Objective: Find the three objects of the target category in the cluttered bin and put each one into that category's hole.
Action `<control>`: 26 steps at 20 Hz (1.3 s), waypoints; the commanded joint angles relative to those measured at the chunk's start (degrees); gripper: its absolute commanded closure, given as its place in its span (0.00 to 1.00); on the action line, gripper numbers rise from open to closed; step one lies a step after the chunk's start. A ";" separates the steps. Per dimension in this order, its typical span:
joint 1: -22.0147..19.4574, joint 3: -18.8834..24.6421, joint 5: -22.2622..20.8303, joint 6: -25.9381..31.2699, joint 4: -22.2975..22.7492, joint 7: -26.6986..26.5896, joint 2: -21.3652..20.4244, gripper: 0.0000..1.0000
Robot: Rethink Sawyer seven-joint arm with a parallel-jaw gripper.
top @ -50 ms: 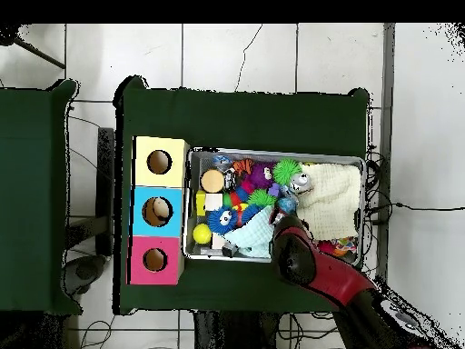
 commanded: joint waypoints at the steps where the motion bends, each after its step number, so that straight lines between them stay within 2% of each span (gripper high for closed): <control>1: -0.85 4.38 -2.17 -3.61 -3.20 9.67 2.67 0.00; 8: -0.69 3.92 -1.87 -4.47 -2.42 10.35 2.38 0.00; 15: -0.24 2.81 -1.35 -2.93 -2.15 9.77 1.07 0.00; 20: 1.00 1.24 -0.57 -3.30 -2.65 9.67 1.97 0.00; 26: 0.24 1.83 -0.77 -3.58 -2.69 10.01 2.17 0.00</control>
